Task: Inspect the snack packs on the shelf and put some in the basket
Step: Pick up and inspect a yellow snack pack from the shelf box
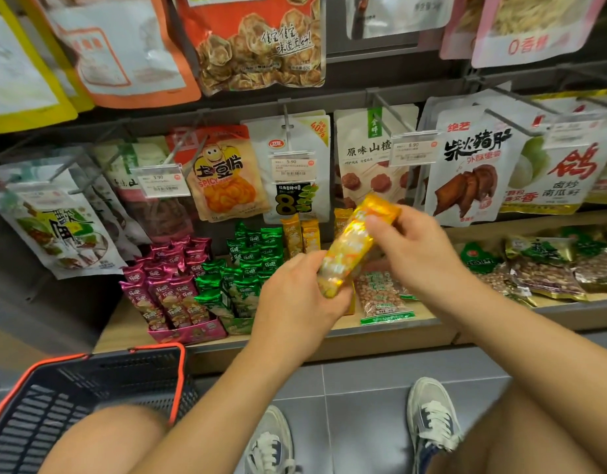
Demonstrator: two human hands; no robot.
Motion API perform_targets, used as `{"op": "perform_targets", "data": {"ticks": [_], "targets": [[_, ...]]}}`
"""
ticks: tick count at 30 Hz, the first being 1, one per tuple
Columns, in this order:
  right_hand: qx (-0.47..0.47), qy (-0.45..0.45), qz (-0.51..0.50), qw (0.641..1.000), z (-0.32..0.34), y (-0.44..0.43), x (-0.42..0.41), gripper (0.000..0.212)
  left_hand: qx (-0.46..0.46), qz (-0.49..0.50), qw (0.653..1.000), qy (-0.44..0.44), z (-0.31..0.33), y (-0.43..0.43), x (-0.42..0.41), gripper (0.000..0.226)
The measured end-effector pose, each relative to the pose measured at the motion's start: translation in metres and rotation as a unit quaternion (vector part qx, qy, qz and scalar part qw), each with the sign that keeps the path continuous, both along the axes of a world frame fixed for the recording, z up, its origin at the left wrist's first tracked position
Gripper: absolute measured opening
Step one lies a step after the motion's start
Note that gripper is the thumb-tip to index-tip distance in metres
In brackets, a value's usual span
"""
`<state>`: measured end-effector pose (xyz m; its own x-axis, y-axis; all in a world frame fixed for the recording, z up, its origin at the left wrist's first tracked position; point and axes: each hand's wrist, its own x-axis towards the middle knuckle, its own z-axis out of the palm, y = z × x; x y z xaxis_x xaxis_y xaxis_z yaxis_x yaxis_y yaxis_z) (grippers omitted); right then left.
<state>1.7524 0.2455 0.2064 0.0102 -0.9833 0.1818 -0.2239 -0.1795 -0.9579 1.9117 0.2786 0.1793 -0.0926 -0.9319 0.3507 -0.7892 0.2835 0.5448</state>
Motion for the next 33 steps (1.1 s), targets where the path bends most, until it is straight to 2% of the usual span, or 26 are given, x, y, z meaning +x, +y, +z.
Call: {"op": "perform_targets", "data": {"ticks": [2,6,11,13,15,16,17,19,21,23,25,27,29,31,33], "targets": [[0.041,-0.071,-0.046,0.996,0.006,-0.007,-0.013,0.023,0.036,-0.005,0.999,-0.028,-0.001,0.001,0.005,0.031],[0.113,-0.172,-0.103,0.973,0.009,-0.016,-0.035,0.018,0.069,-0.023,0.997,-0.007,0.004,0.000,0.019,0.035],[0.159,-0.247,-0.146,0.945,0.002,-0.025,-0.047,0.008,0.076,-0.036,0.993,0.088,0.012,-0.001,0.031,0.035],[0.180,-0.251,-0.141,0.941,-0.001,-0.026,-0.051,0.007,0.063,-0.023,0.987,0.143,0.015,-0.002,0.033,0.041],[0.215,-0.208,-0.118,0.947,-0.002,-0.026,-0.054,0.012,0.048,-0.018,0.983,0.178,0.018,-0.003,0.039,0.053],[0.223,-0.138,-0.102,0.960,-0.004,-0.025,-0.056,0.018,0.034,-0.018,0.984,0.174,0.019,-0.004,0.043,0.058],[0.212,-0.021,-0.082,0.974,-0.005,-0.025,-0.059,0.029,0.017,-0.022,0.987,0.158,0.021,-0.004,0.047,0.061],[0.144,0.218,-0.011,0.965,-0.007,-0.022,-0.059,0.051,-0.004,-0.035,0.992,0.118,0.022,-0.006,0.055,0.062],[0.086,0.322,0.108,0.937,-0.006,-0.015,-0.051,0.065,-0.014,-0.056,0.995,0.084,0.019,-0.007,0.057,0.056],[0.044,0.366,0.230,0.901,-0.009,-0.007,-0.036,0.073,-0.005,-0.065,0.995,0.076,0.017,-0.005,0.052,0.053],[0.031,0.373,0.278,0.885,-0.016,-0.002,-0.023,0.066,0.017,-0.056,0.991,0.118,0.017,-0.004,0.046,0.052],[0.020,0.369,0.269,0.890,-0.021,-0.002,-0.018,0.045,0.053,-0.049,0.972,0.223,0.021,-0.004,0.045,0.047],[0.010,0.385,0.256,0.887,-0.021,-0.004,-0.018,0.040,0.093,-0.069,0.942,0.314,0.026,-0.004,0.049,0.036],[0.001,0.396,0.246,0.885,-0.021,-0.006,-0.018,0.040,0.124,-0.086,0.930,0.336,0.029,-0.002,0.051,0.034],[-0.006,0.384,0.229,0.895,-0.022,-0.006,-0.018,0.041,0.133,-0.063,0.934,0.327,0.027,-0.001,0.049,0.028]]}}
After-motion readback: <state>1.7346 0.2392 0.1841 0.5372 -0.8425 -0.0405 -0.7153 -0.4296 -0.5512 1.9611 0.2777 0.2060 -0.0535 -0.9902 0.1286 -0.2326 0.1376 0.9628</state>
